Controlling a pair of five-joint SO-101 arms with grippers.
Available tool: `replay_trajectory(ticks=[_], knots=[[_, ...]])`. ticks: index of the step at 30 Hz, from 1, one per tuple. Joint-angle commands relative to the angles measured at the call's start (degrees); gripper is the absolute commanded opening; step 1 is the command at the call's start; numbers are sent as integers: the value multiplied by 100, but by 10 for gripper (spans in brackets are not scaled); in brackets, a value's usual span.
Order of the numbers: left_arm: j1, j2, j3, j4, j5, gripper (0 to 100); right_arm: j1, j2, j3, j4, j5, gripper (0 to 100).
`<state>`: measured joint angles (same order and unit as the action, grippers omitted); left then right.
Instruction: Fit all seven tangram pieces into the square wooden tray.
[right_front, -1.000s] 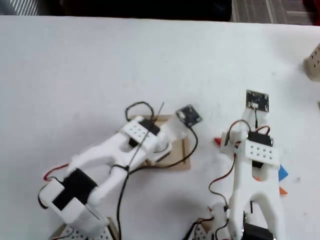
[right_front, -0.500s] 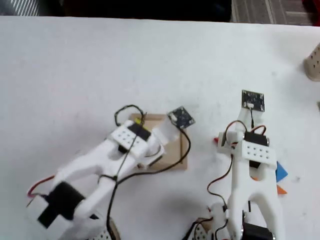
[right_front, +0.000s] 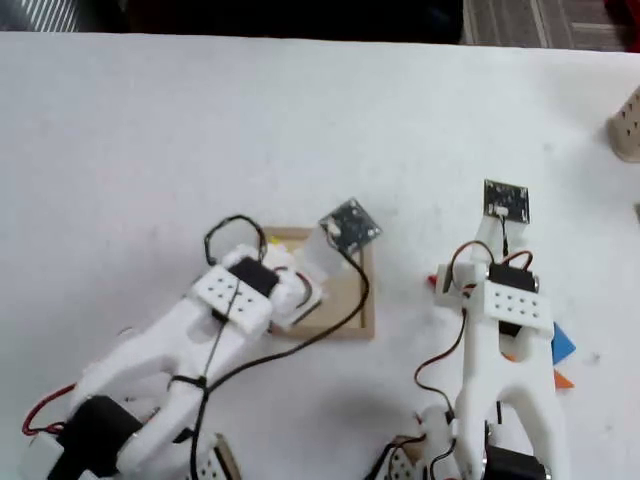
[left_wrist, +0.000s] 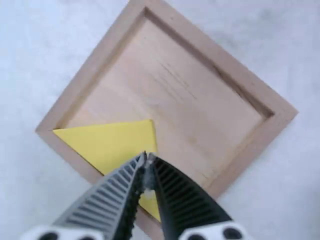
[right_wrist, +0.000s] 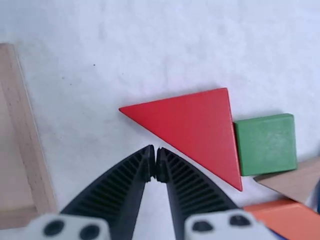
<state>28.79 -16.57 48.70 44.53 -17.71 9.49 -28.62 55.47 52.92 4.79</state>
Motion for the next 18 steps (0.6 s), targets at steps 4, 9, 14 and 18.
replay_trajectory(ticks=[4, 9, 14, 18], knots=[[-655, -242, -35, -695, 844, 23, 171, -4, -105, -40, 70, 50], [-1314, -268, -53, -1002, 1204, 24, 338, 4, -229, 163, 62, 78], [-1736, -251, -70, -1037, 1240, 24, 374, 4, -554, 444, 105, 81], [-2097, -233, -44, -1064, 1204, 31, 497, 13, -1204, 1121, 712, 132]])
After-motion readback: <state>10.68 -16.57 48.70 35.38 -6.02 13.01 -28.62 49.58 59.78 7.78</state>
